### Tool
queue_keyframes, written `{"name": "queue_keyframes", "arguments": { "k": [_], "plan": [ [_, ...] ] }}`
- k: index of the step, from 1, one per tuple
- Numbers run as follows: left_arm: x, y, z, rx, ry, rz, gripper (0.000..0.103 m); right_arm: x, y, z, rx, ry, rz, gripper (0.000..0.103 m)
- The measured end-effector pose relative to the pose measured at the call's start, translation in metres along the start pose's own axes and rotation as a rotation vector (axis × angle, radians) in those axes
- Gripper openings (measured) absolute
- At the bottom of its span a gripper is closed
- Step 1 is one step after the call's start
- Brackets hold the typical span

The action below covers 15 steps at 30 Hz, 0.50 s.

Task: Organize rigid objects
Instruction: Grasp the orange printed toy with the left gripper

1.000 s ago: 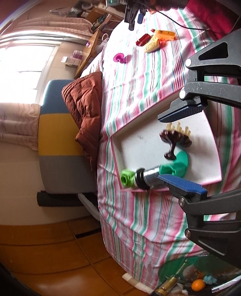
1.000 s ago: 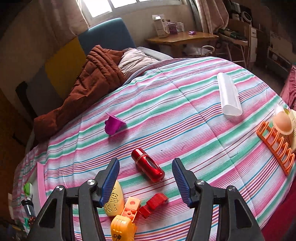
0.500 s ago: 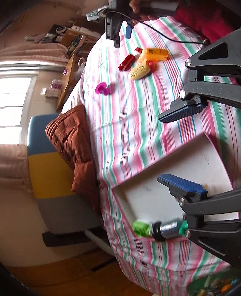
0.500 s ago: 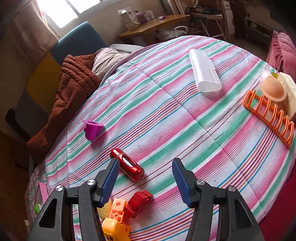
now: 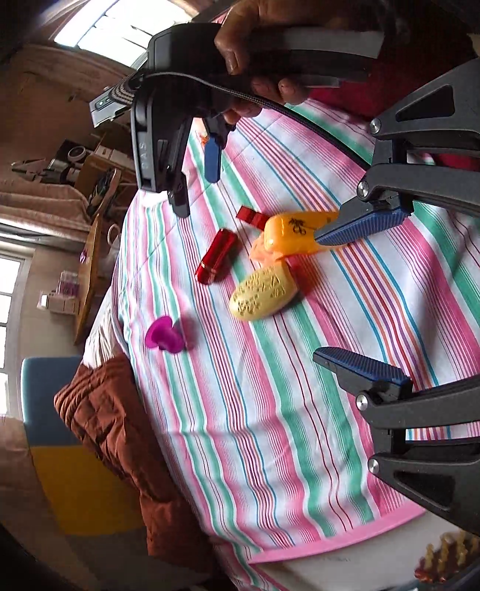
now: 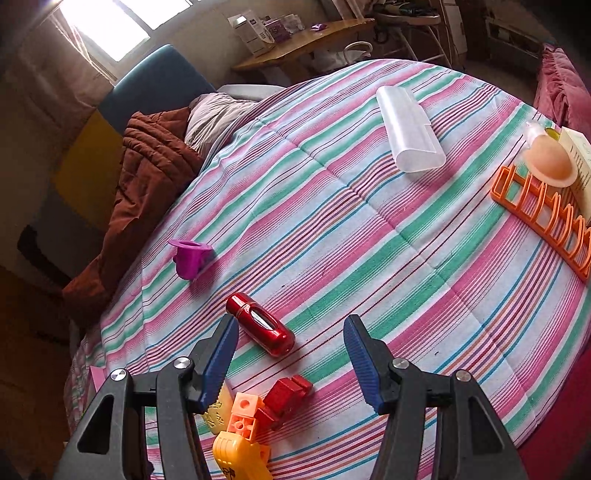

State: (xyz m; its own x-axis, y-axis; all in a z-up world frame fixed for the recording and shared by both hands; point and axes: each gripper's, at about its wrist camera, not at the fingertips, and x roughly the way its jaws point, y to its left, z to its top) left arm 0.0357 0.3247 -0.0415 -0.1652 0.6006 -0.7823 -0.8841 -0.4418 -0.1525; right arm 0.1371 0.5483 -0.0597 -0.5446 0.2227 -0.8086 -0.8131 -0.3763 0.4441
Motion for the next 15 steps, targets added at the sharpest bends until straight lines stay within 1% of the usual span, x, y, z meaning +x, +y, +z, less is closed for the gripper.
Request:
{"name": "queue_keyframes", "arguments": {
  "k": [3,5,9,10,11,12,15],
  "plan": [
    [0.014,-0.016,0.007,0.025,0.018,-0.043,0.058,0.0,-0.001,0.002,0.003,-0.005,0.002,0.06],
    [0.024,-0.025,0.01,0.046,0.033,-0.046,0.061,0.0,-0.002,0.003,0.012,-0.005,0.004,0.06],
    [0.05,-0.029,0.012,0.048,0.078,-0.045,0.06,0.0,-0.004,0.005,0.018,-0.005,0.013,0.06],
    [0.056,-0.029,0.012,0.045,0.091,-0.046,0.049,0.0,-0.004,0.005,0.015,-0.004,0.013,0.06],
    [0.06,-0.028,0.011,0.037,0.104,-0.052,0.025,0.001,-0.003,0.005,0.01,-0.002,0.013,0.06],
    [0.061,-0.026,0.009,0.028,0.11,-0.052,0.026,0.002,-0.002,0.005,0.004,0.001,0.013,0.06],
    [0.052,-0.017,-0.002,-0.002,0.083,-0.062,0.026,0.003,0.0,0.004,-0.006,0.005,0.017,0.06]
  ]
}}
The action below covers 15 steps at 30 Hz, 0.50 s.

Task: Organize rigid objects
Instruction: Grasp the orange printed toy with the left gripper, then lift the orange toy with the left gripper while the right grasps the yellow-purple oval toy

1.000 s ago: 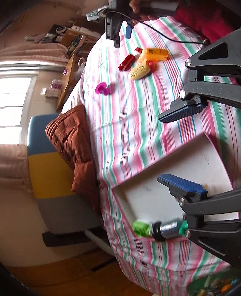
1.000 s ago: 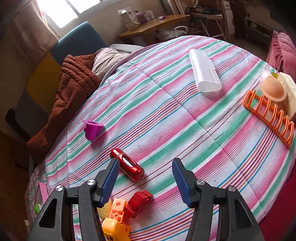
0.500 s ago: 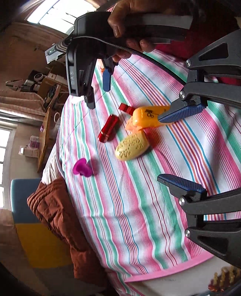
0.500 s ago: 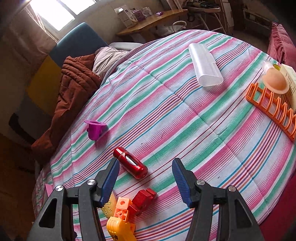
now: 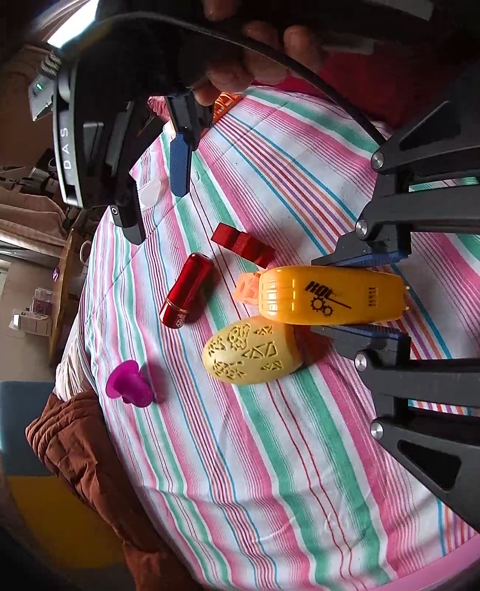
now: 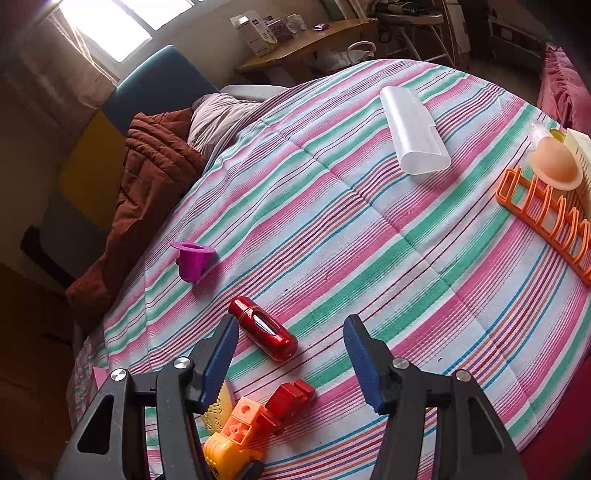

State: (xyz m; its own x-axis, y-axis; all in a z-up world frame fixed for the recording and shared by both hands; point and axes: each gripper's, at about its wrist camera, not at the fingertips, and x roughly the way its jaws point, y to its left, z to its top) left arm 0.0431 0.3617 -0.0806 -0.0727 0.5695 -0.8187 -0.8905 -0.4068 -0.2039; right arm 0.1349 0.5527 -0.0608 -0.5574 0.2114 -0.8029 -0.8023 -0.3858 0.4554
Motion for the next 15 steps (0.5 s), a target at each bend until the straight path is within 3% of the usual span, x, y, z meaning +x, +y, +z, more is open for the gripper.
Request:
{"name": "queue_keyframes", "arguments": {
  "k": [8,11,15],
  "plan": [
    [-0.028,0.026,-0.047,-0.017,-0.02,0.049,0.024,0.003,0.005,-0.002,-0.029,0.009,-0.015,0.06],
    [-0.038,0.032,-0.055,-0.037,-0.046,0.027,0.024,0.0,0.019,-0.005,-0.079,0.025,0.128,0.057],
    [-0.042,0.04,-0.058,-0.049,-0.06,0.053,0.024,0.009,0.063,-0.022,-0.267,0.17,0.309,0.057]
  ]
}}
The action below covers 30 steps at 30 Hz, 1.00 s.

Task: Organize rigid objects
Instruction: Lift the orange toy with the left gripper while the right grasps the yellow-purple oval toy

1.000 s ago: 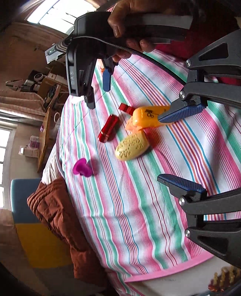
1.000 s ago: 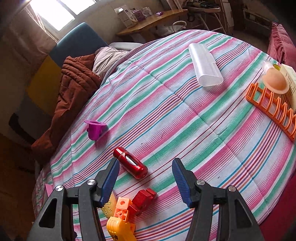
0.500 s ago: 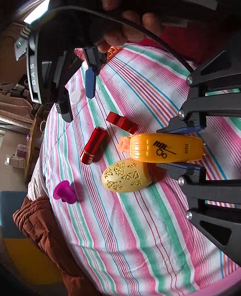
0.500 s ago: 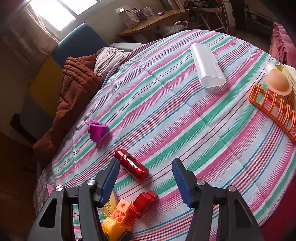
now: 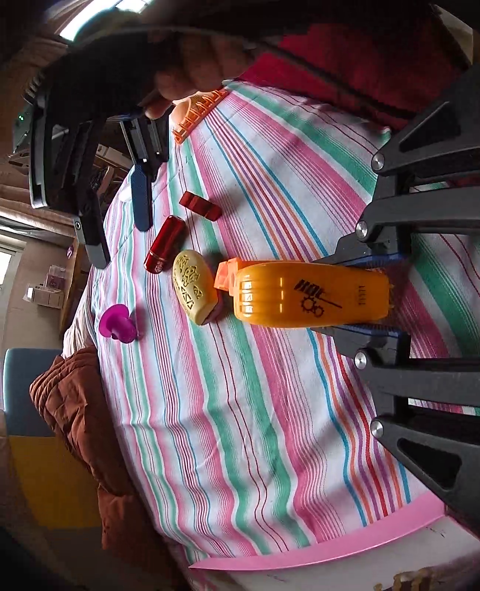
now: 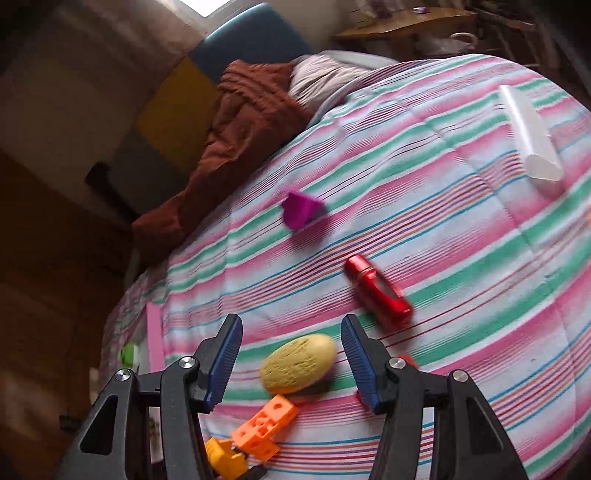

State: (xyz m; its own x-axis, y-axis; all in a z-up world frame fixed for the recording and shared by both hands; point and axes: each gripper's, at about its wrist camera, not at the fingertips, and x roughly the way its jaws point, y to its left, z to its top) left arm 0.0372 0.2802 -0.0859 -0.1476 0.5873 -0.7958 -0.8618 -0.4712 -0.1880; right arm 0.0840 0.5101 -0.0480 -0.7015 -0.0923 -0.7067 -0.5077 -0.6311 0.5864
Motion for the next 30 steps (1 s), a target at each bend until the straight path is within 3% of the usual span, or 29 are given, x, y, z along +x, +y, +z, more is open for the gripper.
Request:
{"name": "queue_keyframes", "arguments": {
  "k": [2,4,11,14,17,20,22,25,30],
  "plan": [
    [-0.004,0.003,-0.003,-0.01,-0.003,-0.002,0.024,0.015,0.021,-0.007,-0.079,0.089,0.066,0.056],
    [-0.007,0.005,-0.007,-0.013,-0.005,0.004,0.024,0.027,0.033,-0.014,-0.132,0.156,0.063,0.056],
    [-0.012,0.005,-0.018,-0.013,-0.01,0.044,0.024,0.037,0.035,-0.025,-0.149,0.243,0.025,0.056],
    [-0.01,0.002,-0.019,-0.002,-0.02,0.06,0.024,0.032,0.026,-0.021,-0.113,0.199,-0.035,0.056],
    [-0.009,0.002,-0.02,-0.002,-0.025,0.059,0.024,0.025,0.016,-0.013,-0.061,0.146,-0.037,0.056],
    [-0.009,0.003,-0.02,-0.017,-0.028,0.056,0.024,0.026,0.021,-0.011,-0.079,0.126,-0.079,0.057],
    [-0.009,0.003,-0.02,-0.021,-0.031,0.054,0.024,0.03,0.028,-0.013,-0.119,0.127,-0.098,0.067],
    [-0.01,0.004,-0.02,-0.024,-0.035,0.051,0.024,0.036,0.041,-0.018,-0.239,0.106,-0.226,0.082],
    [-0.01,0.005,-0.022,-0.033,-0.042,0.044,0.024,0.059,0.053,-0.028,-0.393,0.152,-0.34,0.083]
  ]
}}
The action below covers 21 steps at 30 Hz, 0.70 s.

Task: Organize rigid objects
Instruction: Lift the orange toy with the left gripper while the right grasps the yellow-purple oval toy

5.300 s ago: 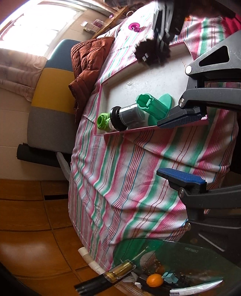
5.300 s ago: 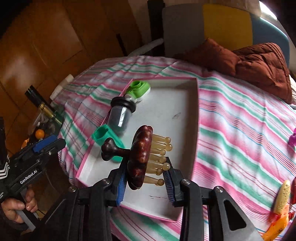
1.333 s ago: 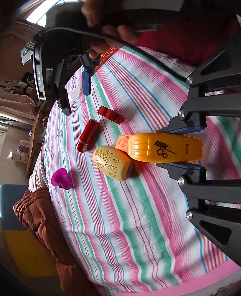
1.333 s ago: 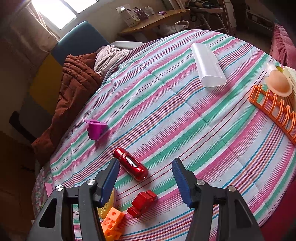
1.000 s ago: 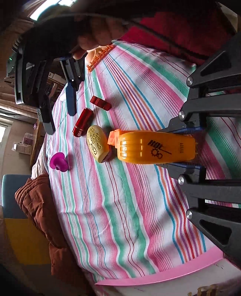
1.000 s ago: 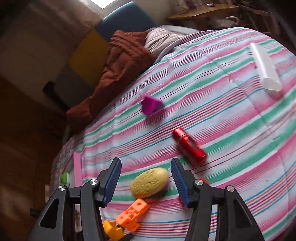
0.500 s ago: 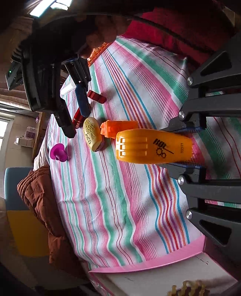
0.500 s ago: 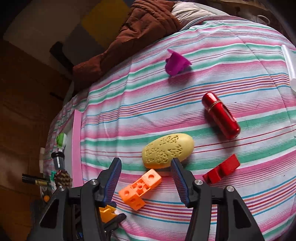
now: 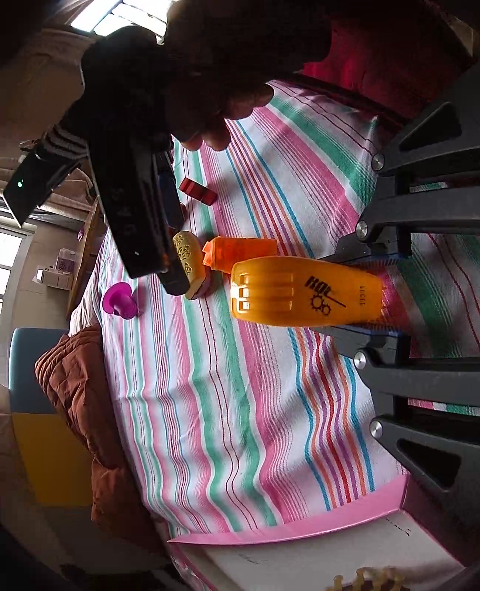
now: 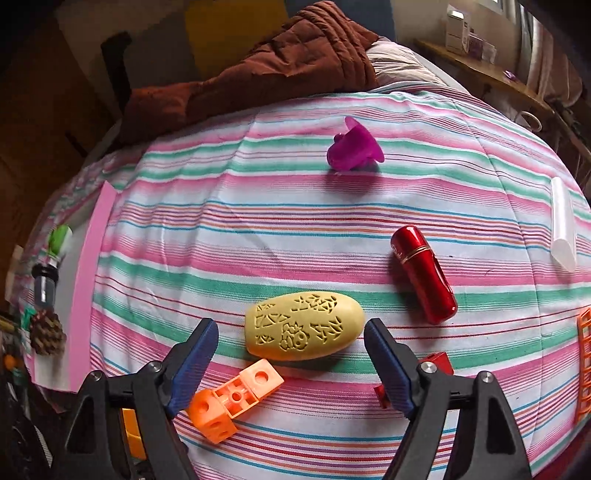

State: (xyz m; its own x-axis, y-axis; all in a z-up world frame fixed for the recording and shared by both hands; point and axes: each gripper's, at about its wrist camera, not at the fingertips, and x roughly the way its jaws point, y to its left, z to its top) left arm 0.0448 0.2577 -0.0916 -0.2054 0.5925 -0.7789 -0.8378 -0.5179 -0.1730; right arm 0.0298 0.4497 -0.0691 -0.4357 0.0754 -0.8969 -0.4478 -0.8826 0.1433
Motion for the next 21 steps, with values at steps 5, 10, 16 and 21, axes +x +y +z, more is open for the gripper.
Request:
{"name": "queue_keyframes", "arguments": {
  "k": [5,10,16,21],
  "plan": [
    [0.0,0.001,-0.002,-0.007,-0.007,-0.006,0.024,0.014,0.003,0.002,-0.03,0.023,-0.044,0.083],
    [0.0,0.0,-0.002,-0.012,-0.007,-0.004,0.024,0.027,0.002,0.006,-0.029,0.046,-0.062,0.078],
    [-0.001,-0.001,-0.001,0.0,-0.007,0.001,0.024,0.029,0.002,0.005,-0.058,0.036,-0.1,0.078],
    [-0.004,0.0,0.002,-0.027,0.006,0.022,0.024,0.032,-0.01,0.007,-0.01,0.045,-0.054,0.078]
  ]
}}
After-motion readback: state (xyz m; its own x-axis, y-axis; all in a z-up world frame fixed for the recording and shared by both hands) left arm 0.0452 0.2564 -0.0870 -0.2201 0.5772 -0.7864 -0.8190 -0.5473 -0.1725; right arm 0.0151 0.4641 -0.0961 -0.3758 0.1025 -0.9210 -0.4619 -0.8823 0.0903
